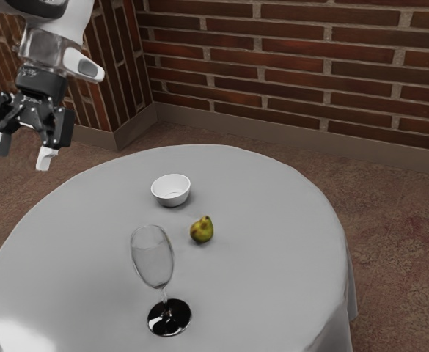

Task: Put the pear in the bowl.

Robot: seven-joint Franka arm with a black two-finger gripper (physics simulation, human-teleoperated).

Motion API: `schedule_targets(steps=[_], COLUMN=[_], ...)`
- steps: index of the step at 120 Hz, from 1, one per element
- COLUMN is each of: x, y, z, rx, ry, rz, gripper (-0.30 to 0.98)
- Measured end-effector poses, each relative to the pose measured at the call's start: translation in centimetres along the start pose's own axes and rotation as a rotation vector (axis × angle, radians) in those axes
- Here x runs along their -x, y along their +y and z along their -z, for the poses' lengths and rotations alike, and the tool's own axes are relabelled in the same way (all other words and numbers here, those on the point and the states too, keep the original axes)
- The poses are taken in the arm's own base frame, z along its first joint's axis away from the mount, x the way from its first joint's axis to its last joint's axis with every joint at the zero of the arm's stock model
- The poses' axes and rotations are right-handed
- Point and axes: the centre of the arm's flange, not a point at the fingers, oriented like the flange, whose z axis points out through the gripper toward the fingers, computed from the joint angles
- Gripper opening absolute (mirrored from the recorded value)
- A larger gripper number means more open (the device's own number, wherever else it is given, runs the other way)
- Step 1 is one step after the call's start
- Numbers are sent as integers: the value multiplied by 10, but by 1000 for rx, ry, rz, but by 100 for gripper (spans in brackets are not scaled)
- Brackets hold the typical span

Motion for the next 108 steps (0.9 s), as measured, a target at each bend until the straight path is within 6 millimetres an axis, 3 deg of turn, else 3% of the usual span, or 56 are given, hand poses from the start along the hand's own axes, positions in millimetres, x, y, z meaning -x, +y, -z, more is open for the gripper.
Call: schedule_targets(steps=[12, 24, 41, 52, 65, 75, 89, 108], x=[-14, -19, -69, -101, -187, -230, -273, -291], y=[38, 88, 121, 133, 133, 134, 145, 145], z=[22, 28, 26, 19, -11, -49, -85, -88], rx=[-40, -84, -194, -273, -337, -371, -389, -439], ry=[233, 345, 423, 407, 339, 280, 258, 292], rz=[-15, -62, -220, -383, -607, -801, -1060, -1347], gripper=[69, 68, 68, 68, 68, 69, 69, 69])
